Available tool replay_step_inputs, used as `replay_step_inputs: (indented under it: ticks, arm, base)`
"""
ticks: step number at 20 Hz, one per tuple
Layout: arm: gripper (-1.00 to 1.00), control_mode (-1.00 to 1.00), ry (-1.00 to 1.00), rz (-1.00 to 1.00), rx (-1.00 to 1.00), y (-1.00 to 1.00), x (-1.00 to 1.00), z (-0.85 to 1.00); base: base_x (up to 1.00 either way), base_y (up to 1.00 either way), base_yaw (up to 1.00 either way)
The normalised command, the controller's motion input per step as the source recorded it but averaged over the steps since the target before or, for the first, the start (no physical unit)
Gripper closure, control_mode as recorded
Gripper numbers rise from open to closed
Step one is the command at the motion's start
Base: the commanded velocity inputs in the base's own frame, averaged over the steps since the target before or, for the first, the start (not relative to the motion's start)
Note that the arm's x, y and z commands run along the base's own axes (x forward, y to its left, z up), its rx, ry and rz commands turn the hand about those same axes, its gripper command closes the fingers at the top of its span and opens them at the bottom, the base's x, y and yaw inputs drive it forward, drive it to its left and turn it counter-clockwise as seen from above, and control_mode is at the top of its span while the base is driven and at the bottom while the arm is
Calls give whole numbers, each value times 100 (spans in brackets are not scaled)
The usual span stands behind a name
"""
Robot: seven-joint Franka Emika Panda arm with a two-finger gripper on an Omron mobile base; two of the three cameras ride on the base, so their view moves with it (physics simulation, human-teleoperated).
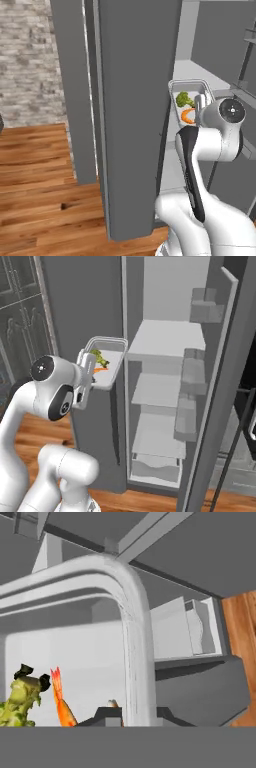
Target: Place the tupperware containing the shrimp and broccoli meal in the microwave. Close the microwave door and press the start button to reheat the meal.
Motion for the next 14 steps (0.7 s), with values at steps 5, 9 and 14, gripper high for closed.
replay_step_inputs:
  ticks: [5, 9, 14]
  arm:
    - [100, 100, 0, 0, 0, 0, 0, 0]
    - [100, 100, 0, 0, 0, 0, 0, 0]
    - [100, 100, 0, 0, 0, 0, 0, 0]
  base:
    - [-73, 18, -24]
    - [-75, -1, -49]
    - [-37, -5, -64]
